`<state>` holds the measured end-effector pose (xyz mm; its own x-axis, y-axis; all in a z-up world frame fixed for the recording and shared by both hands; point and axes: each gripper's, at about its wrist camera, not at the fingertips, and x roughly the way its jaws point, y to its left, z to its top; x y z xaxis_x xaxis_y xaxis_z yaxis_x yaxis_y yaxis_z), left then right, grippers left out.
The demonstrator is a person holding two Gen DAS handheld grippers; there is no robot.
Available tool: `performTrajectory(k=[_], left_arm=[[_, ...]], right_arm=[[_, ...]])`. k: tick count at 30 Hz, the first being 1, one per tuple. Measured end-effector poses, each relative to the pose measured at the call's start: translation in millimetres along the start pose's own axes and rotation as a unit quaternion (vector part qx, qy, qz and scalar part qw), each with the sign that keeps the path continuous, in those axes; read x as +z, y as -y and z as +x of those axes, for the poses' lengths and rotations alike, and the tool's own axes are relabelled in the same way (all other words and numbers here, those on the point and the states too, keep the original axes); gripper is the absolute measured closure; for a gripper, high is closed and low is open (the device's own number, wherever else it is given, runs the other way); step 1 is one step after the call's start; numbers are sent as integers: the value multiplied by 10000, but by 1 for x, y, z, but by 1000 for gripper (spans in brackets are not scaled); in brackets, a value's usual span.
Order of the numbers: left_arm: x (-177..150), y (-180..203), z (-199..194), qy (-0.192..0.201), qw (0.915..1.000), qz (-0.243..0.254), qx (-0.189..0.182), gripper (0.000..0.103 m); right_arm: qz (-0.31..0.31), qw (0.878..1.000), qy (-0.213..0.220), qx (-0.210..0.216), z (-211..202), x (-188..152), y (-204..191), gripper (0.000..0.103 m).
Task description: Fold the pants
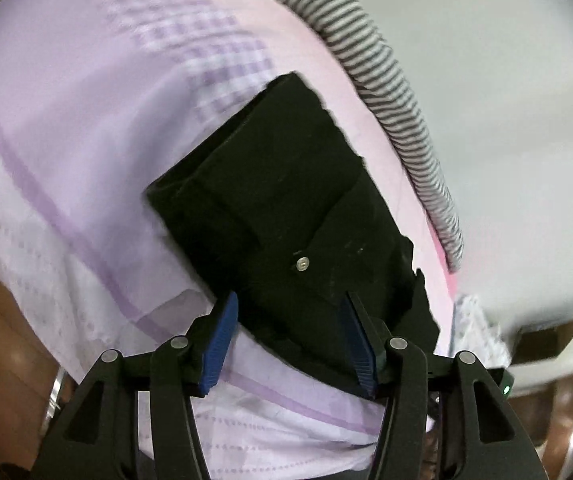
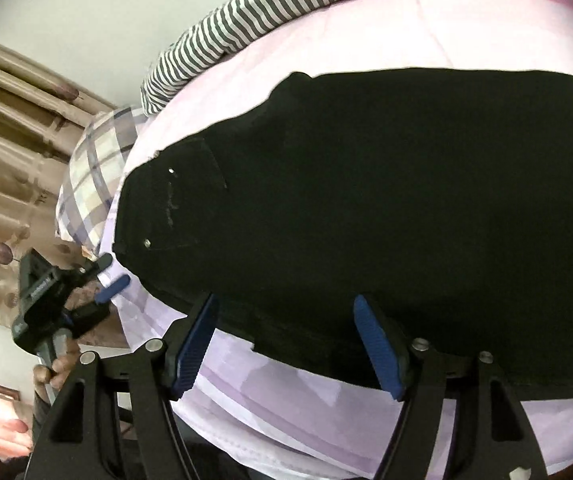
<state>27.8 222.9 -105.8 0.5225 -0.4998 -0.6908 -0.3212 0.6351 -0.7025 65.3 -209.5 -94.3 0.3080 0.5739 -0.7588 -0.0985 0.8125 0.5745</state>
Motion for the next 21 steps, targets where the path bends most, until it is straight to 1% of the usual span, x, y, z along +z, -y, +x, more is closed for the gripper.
performTrajectory(k=[3,8,11,14,18,19,20,21], left_arm=[[-2,-14,2,-56,9994,-334,-116,49],[-1,-25,7,-99,9978,-634,-172,49],[-2,-27,10,-109,9975,-676,-179,49],[-2,-25,15,-72,9978,-602,-270,49],[2,-23,22,65,9974,-497,-516,47],[2,-24,23,109,9970,-491,-596,44],[3,-24,24,153,9962,-487,-709,38],[3,-23,25,228,9953,-454,-824,37]], right_arm=[[-8,10000,45,76,0,1,-3,34],[42,9999,66,84,-2,4,0,34],[69,9999,97,99,-3,4,3,34],[80,9998,128,127,-4,5,3,34],[94,9997,141,154,-6,4,7,34],[107,9997,139,164,-5,4,8,34],[111,9997,137,167,-5,4,8,34],[112,9997,136,173,-4,5,9,34]])
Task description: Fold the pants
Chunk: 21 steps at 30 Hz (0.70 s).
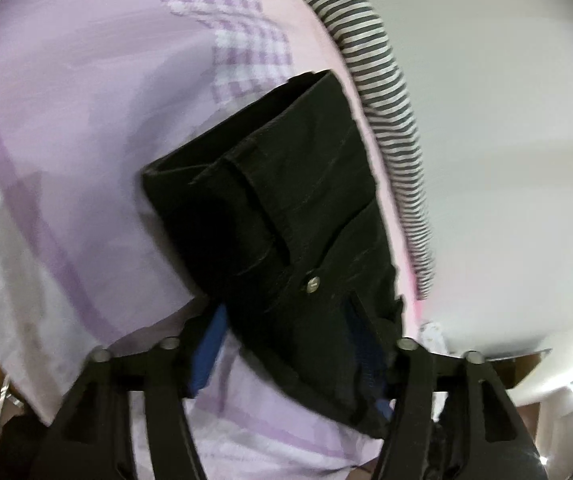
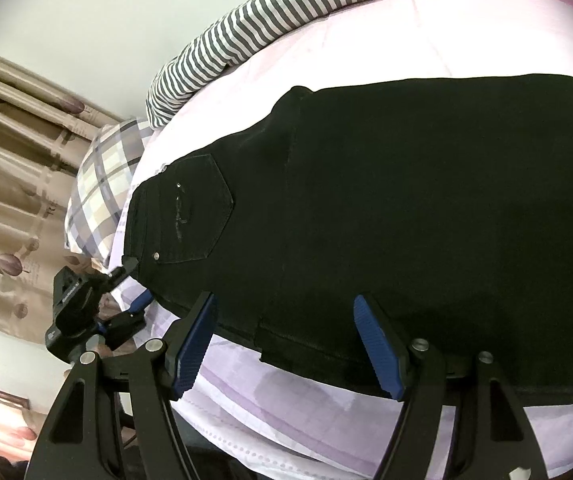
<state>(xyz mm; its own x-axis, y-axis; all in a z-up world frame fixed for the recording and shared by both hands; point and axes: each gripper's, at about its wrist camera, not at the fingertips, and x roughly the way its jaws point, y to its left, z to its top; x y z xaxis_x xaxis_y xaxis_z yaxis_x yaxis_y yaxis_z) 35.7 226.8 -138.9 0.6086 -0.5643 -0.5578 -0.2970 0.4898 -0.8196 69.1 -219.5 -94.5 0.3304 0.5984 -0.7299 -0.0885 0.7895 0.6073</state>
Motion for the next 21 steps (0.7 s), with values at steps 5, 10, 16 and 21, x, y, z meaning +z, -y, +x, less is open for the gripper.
performTrajectory(k=[5,10,16,21], left_arm=[[-1,10,8,244,9993,269,66,32],[-4,8,7,422,9977,31,529,77],[-10,39,-2,577,9929,451,940,90],[-23,134,-1,729,9726,1900,1125,91]], right_arm=[[37,10000,0,-5,2,0,1,34],[-17,10000,35,-25,0,-2,-1,34],[80,9996,283,21,-17,2,4,34],[159,9980,617,-9,-47,7,17,34]])
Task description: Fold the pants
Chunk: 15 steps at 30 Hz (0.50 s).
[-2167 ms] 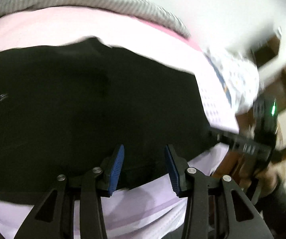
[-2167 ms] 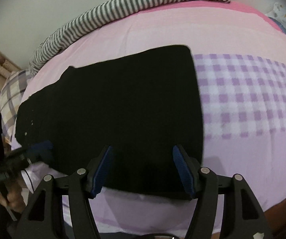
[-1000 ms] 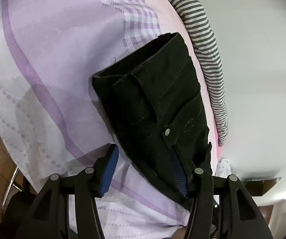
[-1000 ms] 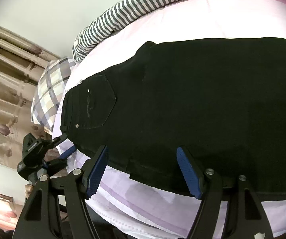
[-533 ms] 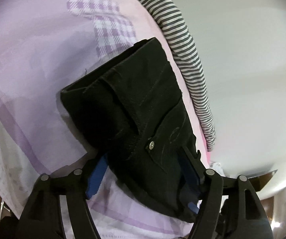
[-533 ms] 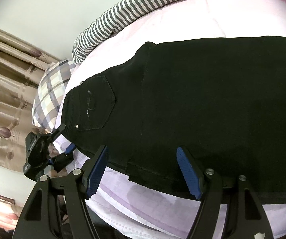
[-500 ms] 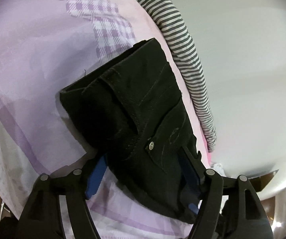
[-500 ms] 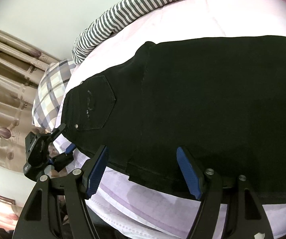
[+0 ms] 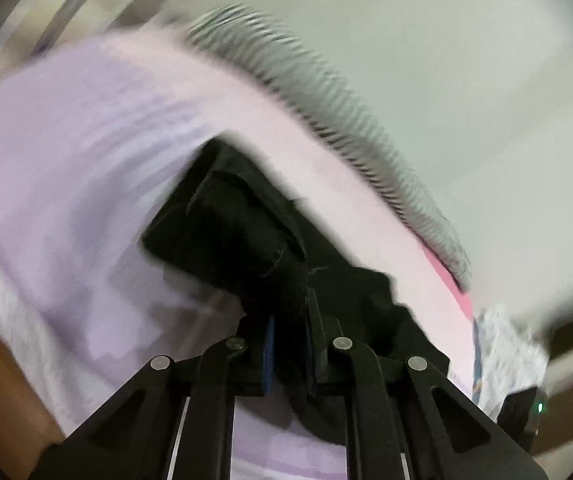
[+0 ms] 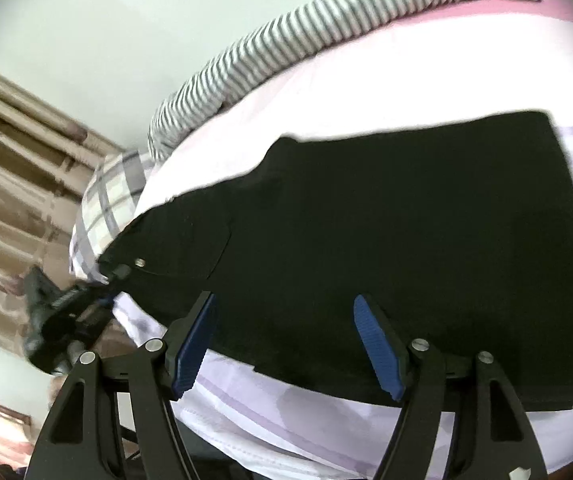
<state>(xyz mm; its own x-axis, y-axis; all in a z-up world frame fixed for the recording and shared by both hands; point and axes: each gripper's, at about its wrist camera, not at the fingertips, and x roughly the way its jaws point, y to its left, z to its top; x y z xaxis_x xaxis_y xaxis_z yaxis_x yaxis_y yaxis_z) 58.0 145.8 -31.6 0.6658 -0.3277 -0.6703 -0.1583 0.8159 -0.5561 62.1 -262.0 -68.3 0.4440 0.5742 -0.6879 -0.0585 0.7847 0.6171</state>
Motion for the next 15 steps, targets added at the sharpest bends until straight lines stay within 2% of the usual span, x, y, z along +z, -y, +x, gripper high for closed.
performTrajectory(k=[3,5,8,12,15], left_arm=[[5,61,2,65,9965,835,-25,91],[0,100,6,94,9903,1385,-76,91],[-13,148,20,-39,9803,1949,-327,91],[-52,199,42,-409,9606,2678,-616,91],[-91,221,71,-957,9430,3099,-752,92]], right_arm=[[166,9996,240,0,-21,5,14,34],[352,9984,445,17,-38,8,28,34],[589,9960,669,36,-58,9,48,34],[818,9920,953,-95,-86,9,74,34],[1010,9892,1054,-123,-97,6,91,34]])
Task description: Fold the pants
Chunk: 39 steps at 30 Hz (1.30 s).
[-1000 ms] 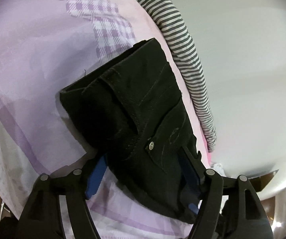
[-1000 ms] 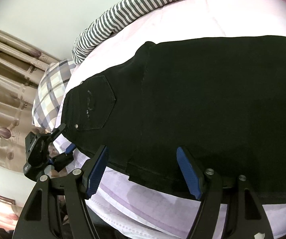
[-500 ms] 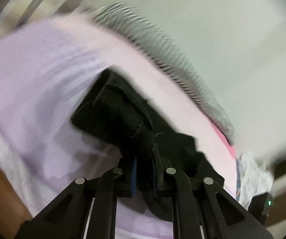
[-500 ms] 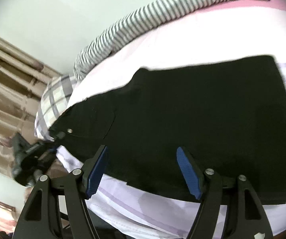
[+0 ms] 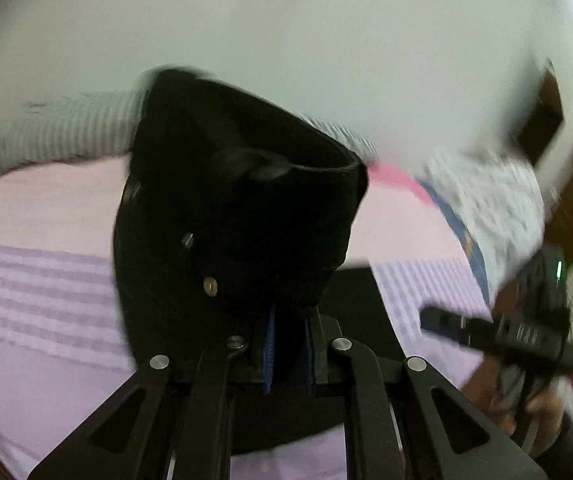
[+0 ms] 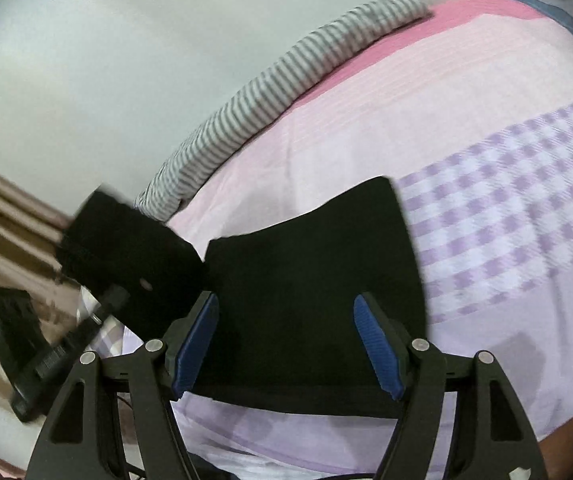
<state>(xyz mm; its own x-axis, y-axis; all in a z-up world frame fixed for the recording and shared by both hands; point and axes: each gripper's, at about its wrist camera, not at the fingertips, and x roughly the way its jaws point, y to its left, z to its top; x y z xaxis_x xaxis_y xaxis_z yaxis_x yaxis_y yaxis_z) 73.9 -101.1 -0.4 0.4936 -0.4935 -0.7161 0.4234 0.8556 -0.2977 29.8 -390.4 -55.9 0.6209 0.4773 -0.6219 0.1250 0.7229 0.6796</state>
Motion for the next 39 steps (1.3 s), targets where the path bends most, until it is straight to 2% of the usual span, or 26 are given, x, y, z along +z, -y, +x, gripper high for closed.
performTrajectory(k=[2,5,6,9,12,13,15,16,18,20,25,30,36,39], left_arm=[[-15,15,26,-458,9987,192,-75,91],[-36,29,71,-1341,9903,358,-2,90],[-39,28,81,-1488,9884,316,38,90],[-31,33,83,-1518,9874,448,73,90],[-29,45,80,-1628,9840,716,114,80],[-33,49,76,-1700,9826,745,28,75],[-36,51,71,-1832,9795,738,-407,73],[-37,48,67,-1844,9788,746,-497,73],[-36,49,57,-1789,9784,850,-595,71],[-34,44,46,-1693,9799,882,-575,66],[-29,8,33,-1508,9865,575,-293,62],[-37,-34,38,-1683,9856,117,-115,62],[-51,-49,37,-1777,9839,14,-163,62],[-52,-54,39,-1810,9832,-111,-210,62]], right_arm=[[167,9999,21,32,-4,-1,13,34],[380,9992,-24,96,-4,-1,28,34],[449,9989,-53,127,-4,-1,32,34],[502,9985,-124,186,-1,-2,37,34],[445,9985,-231,222,8,-2,34,34],[432,9984,-288,240,11,-1,34,34],[419,9978,-406,318,19,1,32,34],[412,9972,-503,378,23,2,31,34],[432,9951,-708,547,32,6,32,34],[450,9933,-877,599,41,10,34,34],[431,9899,-1200,618,60,20,40,34],[402,9854,-1478,739,78,34,47,33],[225,9758,-1830,1178,111,46,42,33],[9,9736,-1901,1266,122,49,32,30]])
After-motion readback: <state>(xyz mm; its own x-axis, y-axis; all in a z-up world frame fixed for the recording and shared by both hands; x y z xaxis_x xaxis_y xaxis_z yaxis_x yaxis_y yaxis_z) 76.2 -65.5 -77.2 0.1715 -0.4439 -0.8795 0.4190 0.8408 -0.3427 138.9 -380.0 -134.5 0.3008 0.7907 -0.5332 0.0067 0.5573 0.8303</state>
